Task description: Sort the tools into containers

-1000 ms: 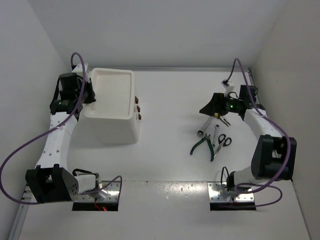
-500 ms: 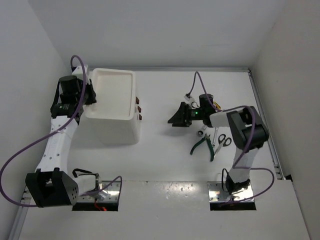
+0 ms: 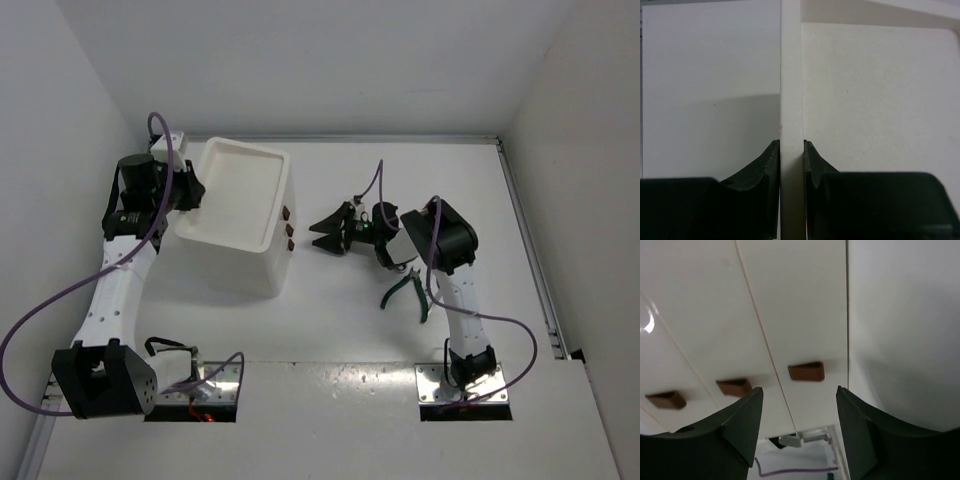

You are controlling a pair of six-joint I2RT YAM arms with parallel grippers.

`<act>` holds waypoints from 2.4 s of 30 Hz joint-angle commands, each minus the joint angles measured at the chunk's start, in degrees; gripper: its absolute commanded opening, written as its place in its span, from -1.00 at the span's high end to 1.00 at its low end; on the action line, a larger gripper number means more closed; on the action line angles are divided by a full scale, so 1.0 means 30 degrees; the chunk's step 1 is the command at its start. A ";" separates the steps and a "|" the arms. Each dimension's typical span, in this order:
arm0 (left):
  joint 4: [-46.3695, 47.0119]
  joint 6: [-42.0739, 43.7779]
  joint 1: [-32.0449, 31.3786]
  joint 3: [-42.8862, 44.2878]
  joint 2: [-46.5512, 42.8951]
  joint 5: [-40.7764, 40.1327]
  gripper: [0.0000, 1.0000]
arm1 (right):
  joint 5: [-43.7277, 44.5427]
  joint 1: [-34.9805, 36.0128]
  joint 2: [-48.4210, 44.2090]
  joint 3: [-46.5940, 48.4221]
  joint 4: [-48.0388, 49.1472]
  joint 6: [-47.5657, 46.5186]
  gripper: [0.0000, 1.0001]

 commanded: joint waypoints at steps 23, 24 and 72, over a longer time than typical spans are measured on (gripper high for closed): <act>0.1043 -0.6010 0.2582 -0.3020 0.0670 0.5325 1.00 | 0.2701 0.2414 0.1813 0.0634 0.6190 0.2204 -0.11; 0.1044 -0.6242 0.2583 -0.3022 0.0670 0.5587 1.00 | 0.2703 0.2416 0.2018 0.0810 0.6190 0.2206 -0.11; 0.2304 -0.6801 0.3345 -0.4282 0.1051 0.7140 1.00 | 0.6422 0.3793 0.1696 -0.0946 0.3114 -0.0167 -0.26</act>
